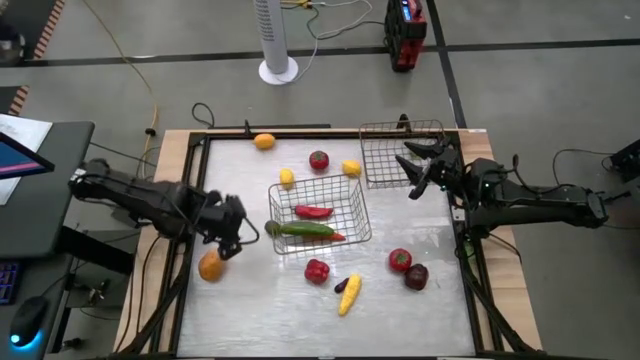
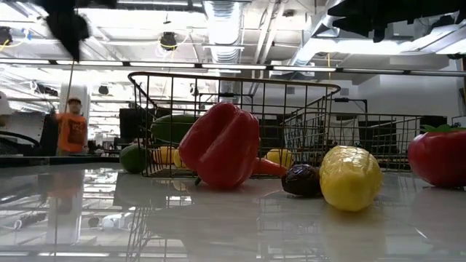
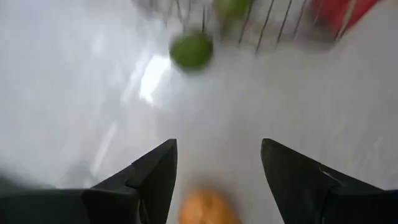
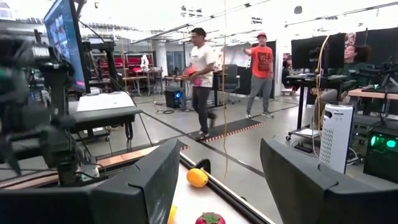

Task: Sort produce into baskets
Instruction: Put the brown potato into the left wire basket

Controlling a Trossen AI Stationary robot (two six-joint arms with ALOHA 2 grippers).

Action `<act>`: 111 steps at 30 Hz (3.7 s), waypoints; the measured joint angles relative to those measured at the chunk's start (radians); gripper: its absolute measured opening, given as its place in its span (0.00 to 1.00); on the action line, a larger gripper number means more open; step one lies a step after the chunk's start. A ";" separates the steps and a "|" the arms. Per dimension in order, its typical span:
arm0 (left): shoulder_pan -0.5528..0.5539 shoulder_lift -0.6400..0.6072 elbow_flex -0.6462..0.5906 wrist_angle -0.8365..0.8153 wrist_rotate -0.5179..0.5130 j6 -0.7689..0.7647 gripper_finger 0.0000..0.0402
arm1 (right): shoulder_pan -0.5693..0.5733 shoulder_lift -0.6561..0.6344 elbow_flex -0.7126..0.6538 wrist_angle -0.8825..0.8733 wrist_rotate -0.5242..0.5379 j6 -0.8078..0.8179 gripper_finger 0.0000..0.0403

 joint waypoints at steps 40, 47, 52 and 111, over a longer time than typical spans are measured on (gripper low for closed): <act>-0.297 0.277 -0.183 0.001 0.240 -0.450 0.75 | -0.002 0.000 0.004 0.121 -0.054 -0.212 0.63; -0.297 0.277 -0.244 0.034 0.254 -0.468 0.75 | -0.002 0.001 0.011 0.118 -0.088 -0.209 0.63; -0.297 0.277 -0.278 0.061 0.263 -0.468 0.75 | -0.002 0.000 0.011 0.118 -0.089 -0.209 0.63; 0.646 0.625 0.280 1.210 0.327 0.842 0.49 | -0.002 0.040 0.011 0.110 -0.079 -0.163 0.63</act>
